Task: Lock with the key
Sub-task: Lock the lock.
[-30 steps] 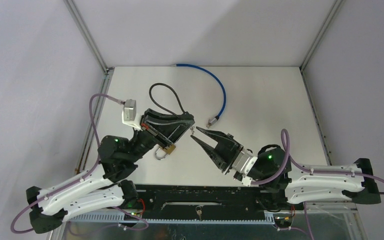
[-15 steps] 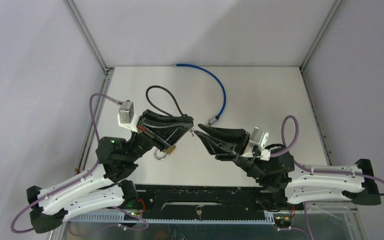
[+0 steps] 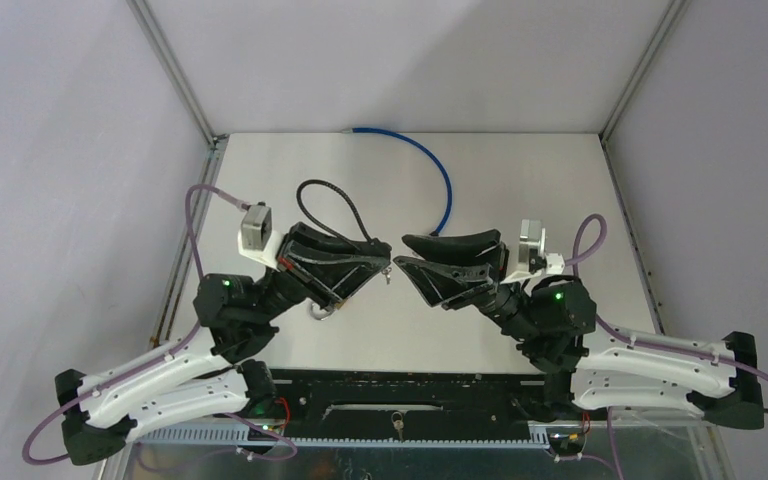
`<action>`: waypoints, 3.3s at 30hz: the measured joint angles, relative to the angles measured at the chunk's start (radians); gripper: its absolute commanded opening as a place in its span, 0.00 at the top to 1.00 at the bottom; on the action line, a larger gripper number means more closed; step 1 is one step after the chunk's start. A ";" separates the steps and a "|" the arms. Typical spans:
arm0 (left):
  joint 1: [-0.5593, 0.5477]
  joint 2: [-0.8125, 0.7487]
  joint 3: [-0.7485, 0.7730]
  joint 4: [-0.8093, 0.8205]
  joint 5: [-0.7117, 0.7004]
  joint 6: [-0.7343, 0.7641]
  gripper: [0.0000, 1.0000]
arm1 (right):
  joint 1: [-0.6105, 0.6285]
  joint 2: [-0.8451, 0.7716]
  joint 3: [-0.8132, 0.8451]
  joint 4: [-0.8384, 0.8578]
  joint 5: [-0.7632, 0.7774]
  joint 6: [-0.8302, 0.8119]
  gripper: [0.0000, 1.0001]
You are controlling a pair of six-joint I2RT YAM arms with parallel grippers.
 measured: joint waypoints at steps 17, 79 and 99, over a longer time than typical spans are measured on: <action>0.001 0.013 0.004 -0.023 0.137 0.035 1.00 | -0.145 -0.057 0.053 -0.191 -0.284 0.377 0.52; 0.008 0.042 0.020 0.025 0.164 0.021 1.00 | -0.175 -0.002 0.129 -0.292 -0.477 0.436 1.00; 0.009 0.037 0.036 -0.113 0.008 0.051 1.00 | 0.097 -0.026 0.164 -0.436 0.040 -0.227 1.00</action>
